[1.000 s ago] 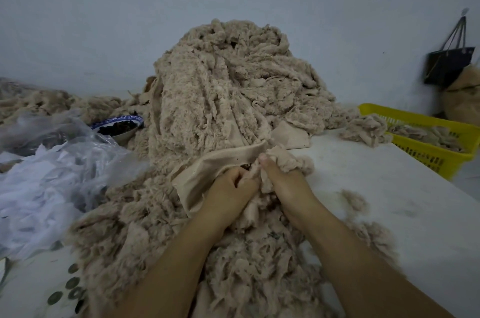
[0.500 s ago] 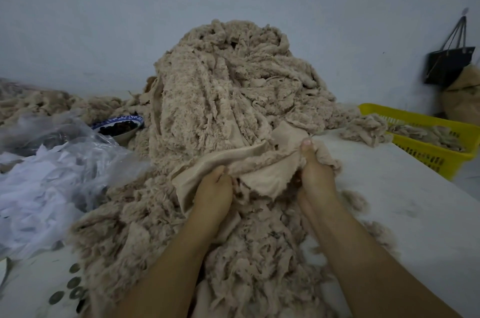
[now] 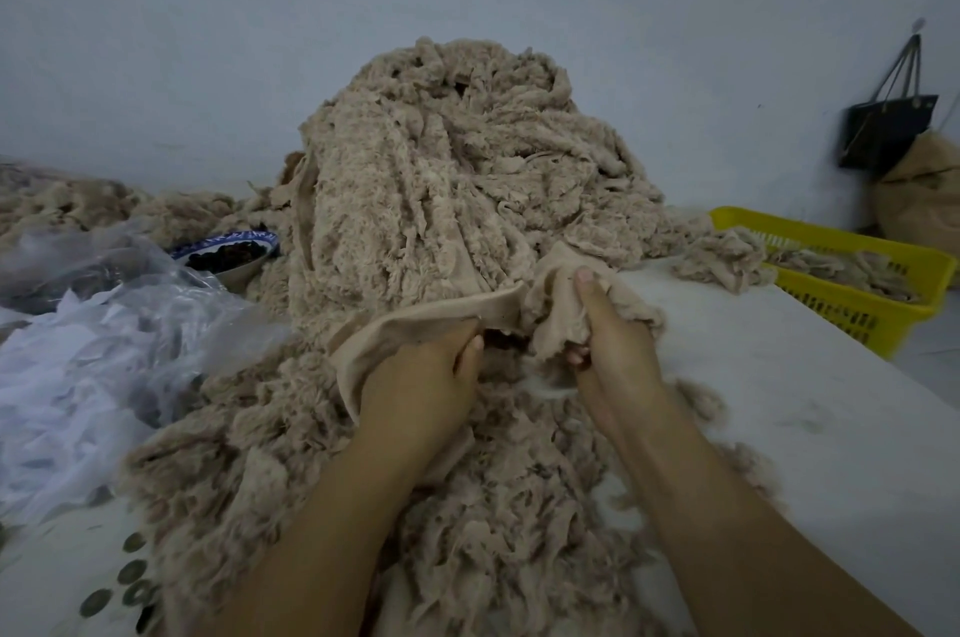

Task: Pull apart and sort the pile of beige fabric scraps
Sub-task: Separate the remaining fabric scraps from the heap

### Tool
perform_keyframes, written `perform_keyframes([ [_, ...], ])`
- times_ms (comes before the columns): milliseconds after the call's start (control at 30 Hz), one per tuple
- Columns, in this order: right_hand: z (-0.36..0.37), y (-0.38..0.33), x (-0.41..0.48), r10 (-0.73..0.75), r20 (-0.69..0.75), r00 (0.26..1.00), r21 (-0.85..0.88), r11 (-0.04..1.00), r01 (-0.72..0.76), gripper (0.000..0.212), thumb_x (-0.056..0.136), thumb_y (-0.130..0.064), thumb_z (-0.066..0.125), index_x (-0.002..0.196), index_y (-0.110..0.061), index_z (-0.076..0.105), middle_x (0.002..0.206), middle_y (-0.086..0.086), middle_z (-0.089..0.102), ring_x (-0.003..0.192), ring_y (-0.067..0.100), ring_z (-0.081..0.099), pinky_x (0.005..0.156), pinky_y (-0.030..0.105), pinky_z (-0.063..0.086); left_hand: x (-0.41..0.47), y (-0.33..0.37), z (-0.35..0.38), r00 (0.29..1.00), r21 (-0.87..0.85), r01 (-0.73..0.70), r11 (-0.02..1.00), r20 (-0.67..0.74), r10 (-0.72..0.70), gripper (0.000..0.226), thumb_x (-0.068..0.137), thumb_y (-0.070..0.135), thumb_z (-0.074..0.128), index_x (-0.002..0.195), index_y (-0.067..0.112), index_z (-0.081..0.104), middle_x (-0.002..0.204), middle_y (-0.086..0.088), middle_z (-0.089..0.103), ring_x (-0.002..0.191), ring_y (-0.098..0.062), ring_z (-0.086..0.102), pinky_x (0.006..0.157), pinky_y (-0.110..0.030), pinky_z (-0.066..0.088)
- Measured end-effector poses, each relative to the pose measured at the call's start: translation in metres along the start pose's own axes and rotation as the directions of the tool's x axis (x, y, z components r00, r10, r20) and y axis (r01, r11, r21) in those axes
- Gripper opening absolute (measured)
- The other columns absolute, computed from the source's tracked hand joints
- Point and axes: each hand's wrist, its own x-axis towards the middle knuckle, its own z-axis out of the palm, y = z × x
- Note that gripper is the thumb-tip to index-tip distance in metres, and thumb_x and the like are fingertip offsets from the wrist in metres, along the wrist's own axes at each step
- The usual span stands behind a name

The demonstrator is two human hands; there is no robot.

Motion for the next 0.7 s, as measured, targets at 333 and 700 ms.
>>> perform_keyframes([
  [333,0.010,0.007,-0.039,-0.066,0.655,0.753,-0.601,0.558,0.572,0.024,0.089,-0.040,0.039,0.078,-0.027,0.055,0.080,-0.006,0.058,0.077,0.016,0.056,0.069,0.029,0.047,0.000,0.007,0.000,0.928,-0.485,-0.174,0.857,-0.372,-0.023,0.036,0.103,0.046,0.043,0.131,0.028,0.057,0.126,0.012,0.055,0.106,0.008,0.055,0.087,-0.014,0.050],
  [700,0.011,0.027,-0.031,-0.005,0.701,0.713,-0.606,0.524,0.598,0.032,0.100,-0.031,0.048,0.132,-0.034,0.048,0.128,-0.016,0.048,0.118,0.000,0.042,0.110,0.017,0.032,0.005,0.001,0.012,0.972,-0.674,0.199,0.712,0.042,-0.231,0.051,0.083,0.063,0.062,0.069,0.015,0.052,0.058,0.003,0.059,0.051,-0.010,0.054,0.052,-0.025,0.044],
])
